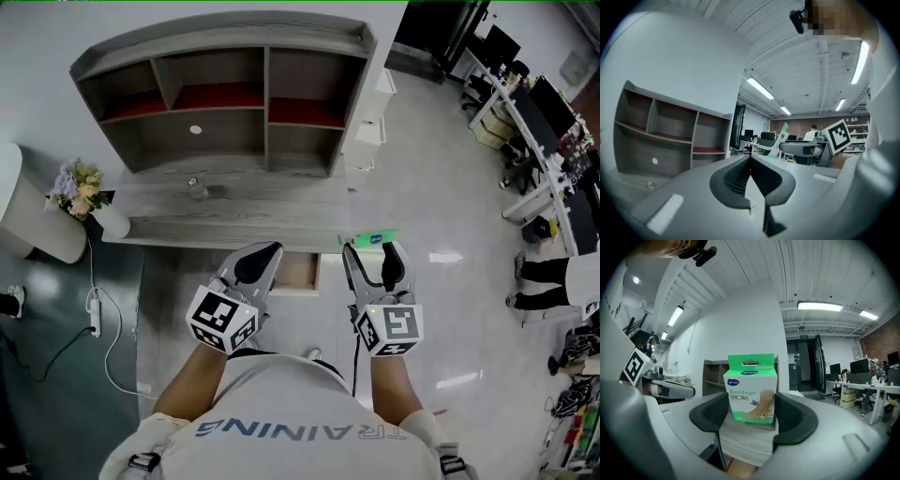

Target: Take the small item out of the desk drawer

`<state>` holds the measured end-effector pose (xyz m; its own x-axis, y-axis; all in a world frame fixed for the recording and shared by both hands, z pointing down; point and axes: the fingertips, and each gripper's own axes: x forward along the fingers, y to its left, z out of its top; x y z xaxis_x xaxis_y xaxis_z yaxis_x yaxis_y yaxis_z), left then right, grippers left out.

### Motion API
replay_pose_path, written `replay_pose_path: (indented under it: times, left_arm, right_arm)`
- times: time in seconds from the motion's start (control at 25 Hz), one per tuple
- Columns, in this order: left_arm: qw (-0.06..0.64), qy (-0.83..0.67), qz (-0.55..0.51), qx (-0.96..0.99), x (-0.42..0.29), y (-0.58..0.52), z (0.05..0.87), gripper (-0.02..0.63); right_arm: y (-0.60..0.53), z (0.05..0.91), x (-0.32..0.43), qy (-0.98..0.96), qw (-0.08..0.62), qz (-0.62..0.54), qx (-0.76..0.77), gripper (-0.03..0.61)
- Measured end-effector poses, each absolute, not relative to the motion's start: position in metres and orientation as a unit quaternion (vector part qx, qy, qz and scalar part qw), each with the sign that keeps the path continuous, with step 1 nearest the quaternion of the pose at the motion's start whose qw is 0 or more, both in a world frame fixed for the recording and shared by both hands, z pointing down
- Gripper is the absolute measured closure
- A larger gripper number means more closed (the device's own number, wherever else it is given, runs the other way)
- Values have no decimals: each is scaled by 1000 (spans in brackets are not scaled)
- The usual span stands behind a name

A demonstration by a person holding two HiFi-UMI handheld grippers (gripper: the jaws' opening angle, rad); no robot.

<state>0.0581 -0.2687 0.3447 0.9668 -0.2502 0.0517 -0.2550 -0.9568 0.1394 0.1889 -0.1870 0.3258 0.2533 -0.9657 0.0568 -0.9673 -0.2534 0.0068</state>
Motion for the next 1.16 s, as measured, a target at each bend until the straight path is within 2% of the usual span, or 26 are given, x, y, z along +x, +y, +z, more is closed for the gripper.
replay_pose_path:
  times: [0.36, 1.16]
  left_arm:
    - [73, -126, 16, 989, 76, -273, 345, 615]
    - [65, -127, 17, 990, 74, -268, 337, 615]
  right_arm:
    - [-188, 316, 210, -600, 24, 10, 799, 258]
    - [-183, 309, 205, -599, 42, 2, 800, 258]
